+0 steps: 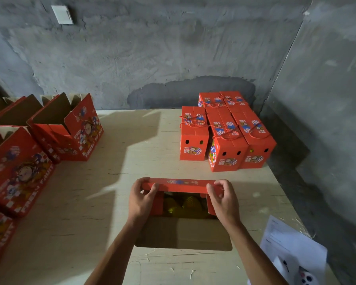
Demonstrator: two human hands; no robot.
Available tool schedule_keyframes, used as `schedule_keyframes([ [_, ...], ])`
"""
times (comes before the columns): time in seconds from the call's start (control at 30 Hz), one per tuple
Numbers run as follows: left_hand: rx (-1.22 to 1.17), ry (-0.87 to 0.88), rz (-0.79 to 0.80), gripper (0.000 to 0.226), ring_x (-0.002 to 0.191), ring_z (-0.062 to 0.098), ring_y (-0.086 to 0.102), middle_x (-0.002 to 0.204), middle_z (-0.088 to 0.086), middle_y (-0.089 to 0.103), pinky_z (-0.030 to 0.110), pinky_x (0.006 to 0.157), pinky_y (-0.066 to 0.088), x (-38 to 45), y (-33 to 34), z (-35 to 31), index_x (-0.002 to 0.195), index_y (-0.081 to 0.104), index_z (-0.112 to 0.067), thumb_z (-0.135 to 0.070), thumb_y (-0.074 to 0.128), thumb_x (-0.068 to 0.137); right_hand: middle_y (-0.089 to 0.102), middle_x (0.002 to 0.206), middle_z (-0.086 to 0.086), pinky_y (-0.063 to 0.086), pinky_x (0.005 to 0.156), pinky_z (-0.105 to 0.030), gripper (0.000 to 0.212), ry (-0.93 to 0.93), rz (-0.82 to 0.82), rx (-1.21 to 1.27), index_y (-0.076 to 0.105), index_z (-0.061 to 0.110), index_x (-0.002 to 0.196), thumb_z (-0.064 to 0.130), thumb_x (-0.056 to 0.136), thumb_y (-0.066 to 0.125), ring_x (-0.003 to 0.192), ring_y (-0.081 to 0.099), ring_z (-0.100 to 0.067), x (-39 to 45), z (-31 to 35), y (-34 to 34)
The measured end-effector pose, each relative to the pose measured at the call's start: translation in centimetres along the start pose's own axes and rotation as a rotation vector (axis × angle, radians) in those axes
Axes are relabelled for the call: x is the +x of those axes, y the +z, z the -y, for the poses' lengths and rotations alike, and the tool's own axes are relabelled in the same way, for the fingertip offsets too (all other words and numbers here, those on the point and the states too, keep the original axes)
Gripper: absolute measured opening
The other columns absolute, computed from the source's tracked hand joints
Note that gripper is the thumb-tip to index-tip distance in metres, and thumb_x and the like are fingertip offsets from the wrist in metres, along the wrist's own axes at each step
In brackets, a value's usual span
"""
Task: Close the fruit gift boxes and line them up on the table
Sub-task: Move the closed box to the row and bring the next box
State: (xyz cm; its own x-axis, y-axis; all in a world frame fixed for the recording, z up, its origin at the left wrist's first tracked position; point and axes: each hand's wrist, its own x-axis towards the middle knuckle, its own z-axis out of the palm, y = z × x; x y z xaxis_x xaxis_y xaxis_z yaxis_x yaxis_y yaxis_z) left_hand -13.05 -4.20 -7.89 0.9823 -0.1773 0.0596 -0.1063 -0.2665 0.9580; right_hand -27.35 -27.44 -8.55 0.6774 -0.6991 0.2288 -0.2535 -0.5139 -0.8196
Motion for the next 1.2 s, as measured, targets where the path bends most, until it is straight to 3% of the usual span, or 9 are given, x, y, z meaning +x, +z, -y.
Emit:
schedule_keyframes([
  [0.1, 0.109, 0.029, -0.038, 0.026, 0.100, -0.006, 0.056, 0.113, -0.006, 0.056, 0.028, 0.092, 0.047, -0.8, 0.3, 0.2, 0.111, 0.062, -0.031, -0.035, 0.077, 0.090, 0.058, 0.119, 0.000, 0.064, 0.068, -0.036, 0.040, -0.024, -0.017, -0.043, 0.056, 0.021, 0.117, 0.050, 0.092, 0.066, 0.106, 0.060, -0.015, -0.5, -0.2, -0.1],
  [0.23, 0.204, 0.027, -0.014, 0.031, 0.128, 0.020, 0.047, 0.135, 0.000, 0.053, 0.036, 0.104, 0.039, -1.2, 0.0, 1.0, 0.111, 0.067, -0.027, -0.041, 0.077, 0.085, 0.053, 0.132, 0.006, 0.062, 0.084, -0.045, 0.041, 0.110, 0.128, 0.035, 0.049, 0.034, 0.127, 0.056, 0.094, 0.063, 0.119, 0.058, -0.017, -1.0, -0.6, -0.4],
  [0.43, -0.057, -0.434, 0.156, 0.082, 0.112, 0.021, 0.066, 0.136, 0.007, 0.061, 0.033, 0.089, 0.055, -0.2, -0.4, 1.6, 0.145, 0.050, -0.012, -0.044, 0.084, 0.077, 0.055, 0.144, 0.000, 0.059, 0.096, -0.040, 0.059, 0.186, 0.243, 0.052, 0.037, 0.029, 0.151, 0.046, 0.100, 0.061, 0.123, 0.060, -0.015, -0.7, -1.1, -0.3],
  [0.57, 0.090, -0.373, 0.205, 0.014, 0.089, 0.020, 0.072, 0.093, -0.002, 0.076, 0.029, 0.067, 0.056, 0.3, -0.1, 1.7, 0.093, 0.070, -0.025, -0.036, 0.074, 0.086, 0.054, 0.145, -0.002, 0.060, 0.093, -0.041, 0.057, 0.167, 0.259, -0.047, 0.035, 0.025, 0.152, 0.040, 0.102, 0.059, 0.124, 0.059, -0.017, -0.2, -1.0, 0.0],
  [0.77, 0.203, -0.317, 0.149, 0.054, 0.093, 0.025, 0.069, 0.102, 0.001, 0.074, 0.033, 0.077, 0.051, -0.4, 0.2, 1.6, 0.114, 0.070, -0.020, -0.052, 0.062, 0.071, 0.057, 0.145, -0.004, 0.061, 0.091, -0.040, 0.052, 0.102, 0.210, -0.073, 0.042, 0.023, 0.149, 0.038, 0.103, 0.059, 0.125, 0.061, -0.018, -0.7, -0.9, 0.2],
  [0.93, 0.074, -0.302, 0.149, 0.036, 0.097, 0.024, 0.070, 0.102, 0.003, 0.074, 0.034, 0.082, 0.054, -0.7, 0.0, 1.8, 0.117, 0.070, -0.013, -0.043, 0.068, 0.096, 0.051, 0.152, 0.002, 0.056, 0.101, -0.040, 0.055, 0.134, 0.226, -0.013, 0.040, 0.030, 0.151, 0.049, 0.102, 0.055, 0.133, 0.055, -0.016, -1.0, -0.9, -0.3],
  [1.03, 0.044, -0.207, 0.053, 0.040, 0.104, 0.018, 0.066, 0.108, -0.005, 0.070, 0.024, 0.079, 0.048, -1.1, -0.3, 0.6, 0.123, 0.066, -0.017, -0.049, 0.054, 0.103, 0.043, 0.152, 0.008, 0.056, 0.087, -0.019, 0.068, 0.111, 0.300, 0.052, 0.037, 0.034, 0.151, 0.063, 0.094, 0.059, 0.130, 0.052, -0.009, -1.0, -0.8, -0.8],
  [1.13, -0.066, -0.055, 0.076, 0.046, 0.111, 0.004, 0.064, 0.121, -0.012, 0.067, 0.008, 0.078, 0.050, -1.2, -1.3, -0.8, 0.131, 0.061, -0.026, -0.055, 0.050, 0.097, 0.035, 0.157, 0.012, 0.047, 0.103, -0.023, 0.060, -0.102, 0.248, -0.024, 0.053, 0.033, 0.140, 0.064, 0.090, 0.065, 0.144, 0.035, -0.004, -0.5, -0.4, -1.3],
  [1.2, 0.044, 0.068, 0.184, 0.050, 0.122, 0.006, 0.058, 0.143, -0.005, 0.055, 0.021, 0.094, 0.053, -0.7, -2.0, -1.2, 0.136, 0.060, -0.027, -0.055, 0.059, 0.095, 0.039, 0.160, 0.006, 0.042, 0.109, -0.026, 0.047, -0.270, 0.145, -0.124, 0.071, 0.025, 0.127, 0.056, 0.093, 0.065, 0.145, 0.035, -0.006, 0.2, 0.0, -1.4],
])
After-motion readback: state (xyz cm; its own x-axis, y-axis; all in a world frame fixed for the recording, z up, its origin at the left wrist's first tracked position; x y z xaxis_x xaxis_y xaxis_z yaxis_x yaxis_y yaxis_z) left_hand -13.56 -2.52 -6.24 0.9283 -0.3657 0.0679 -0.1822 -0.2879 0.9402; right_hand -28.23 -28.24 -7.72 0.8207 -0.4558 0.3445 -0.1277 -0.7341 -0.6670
